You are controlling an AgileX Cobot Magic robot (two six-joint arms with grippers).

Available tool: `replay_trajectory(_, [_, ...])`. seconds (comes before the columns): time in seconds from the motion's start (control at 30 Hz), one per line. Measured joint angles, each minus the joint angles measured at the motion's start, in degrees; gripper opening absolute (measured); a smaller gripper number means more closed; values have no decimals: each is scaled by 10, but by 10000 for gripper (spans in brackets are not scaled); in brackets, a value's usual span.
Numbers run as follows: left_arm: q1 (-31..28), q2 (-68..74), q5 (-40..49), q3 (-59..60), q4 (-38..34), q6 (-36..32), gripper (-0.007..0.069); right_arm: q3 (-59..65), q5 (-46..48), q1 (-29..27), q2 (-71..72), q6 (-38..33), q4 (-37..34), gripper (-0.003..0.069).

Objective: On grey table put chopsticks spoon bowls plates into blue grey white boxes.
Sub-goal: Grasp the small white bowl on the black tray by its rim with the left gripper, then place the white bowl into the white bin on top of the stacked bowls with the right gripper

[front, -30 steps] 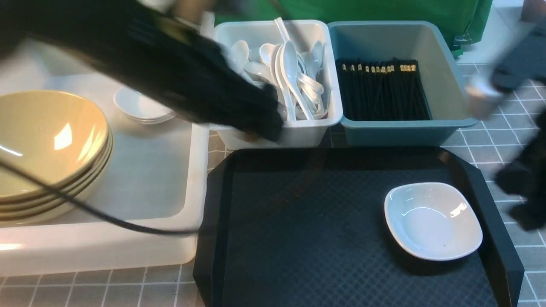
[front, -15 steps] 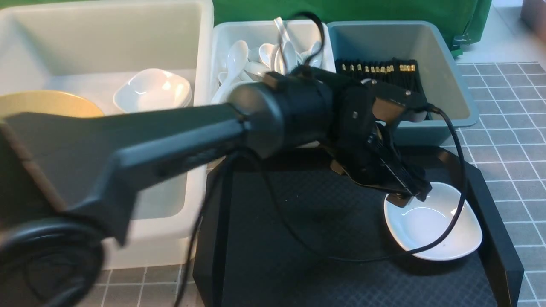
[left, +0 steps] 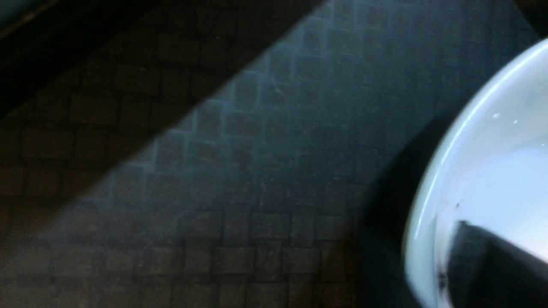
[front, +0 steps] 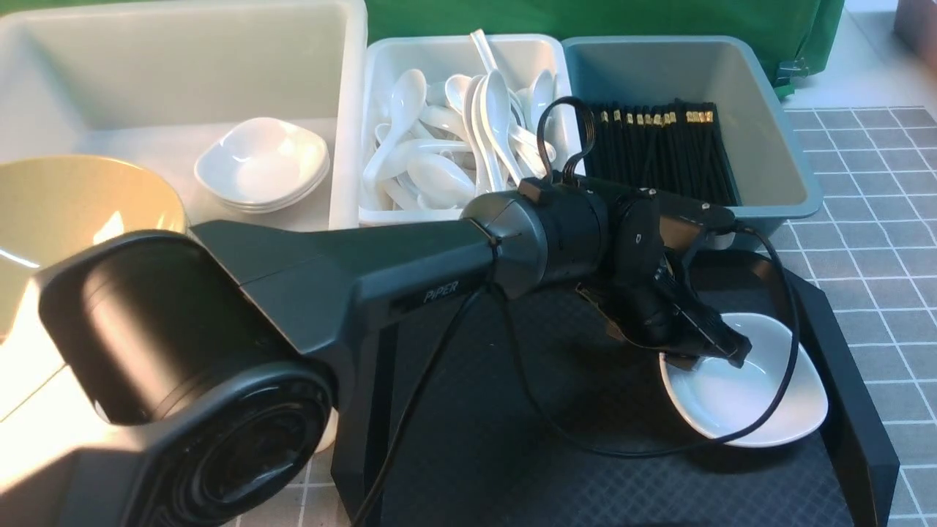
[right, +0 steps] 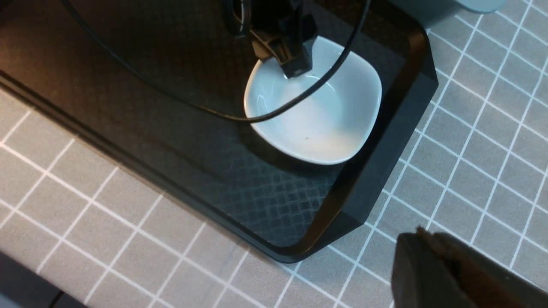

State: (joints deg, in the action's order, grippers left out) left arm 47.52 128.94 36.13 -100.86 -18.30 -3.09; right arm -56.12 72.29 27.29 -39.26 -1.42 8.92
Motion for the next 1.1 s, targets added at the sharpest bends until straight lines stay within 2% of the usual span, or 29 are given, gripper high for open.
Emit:
replay_trajectory(0.03, [-1, -1, -2, -2, -9, -2, 89, 0, 0, 0, 0, 0, 0, 45])
replay_trajectory(0.07, [-1, -4, 0, -6, -15, -8, 64, 0, 0, 0, 0, -1, 0, 45])
replay_trajectory(0.17, [-2, -26, 24, -15, -11, -27, 24, 0, 0, 0, -1, -1, 1, 45])
replay_trajectory(0.33, [-31, -108, 89, -18, 23, -50, 4, -15, 4, 0, -34, -34, -30, 46])
replay_trajectory(0.43, [-71, -204, 126, -21, 56, -56, 2, -49, -11, 0, -94, -86, -94, 45])
replay_trajectory(0.57, [-147, -307, 169, -24, 89, -55, 2, -89, -50, 0, -153, -135, -157, 46])
replay_trajectory(0.63, [-209, -357, 195, -15, 108, -47, 2, -119, -71, 4, -188, -153, -183, 46])
replay_trajectory(0.67, [-265, -389, 205, 3, 120, -44, 2, -144, -86, 19, -217, -164, -193, 46])
replay_trajectory(0.7, [-265, -393, 206, 3, 121, -44, 2, -147, -88, 19, -220, -164, -193, 46])
replay_trajectory(0.77, [-374, -432, 200, 47, 126, -39, 2, -193, -108, 57, -267, -169, -195, 46])
replay_trajectory(0.83, [-430, -438, 188, 72, 114, -39, 2, -228, -121, 86, -303, -173, -198, 46])
replay_trajectory(0.87, [-435, -438, 184, 75, 110, -40, 2, -228, -121, 89, -307, -174, -198, 46])
replay_trajectory(0.97, [-503, -411, 140, 111, 65, -57, 2, -294, -143, 123, -374, -178, -194, 46])
replay_trajectory(1.1, [-527, -363, 97, 120, 32, -69, 2, -362, -152, 134, -431, -178, -191, 46])
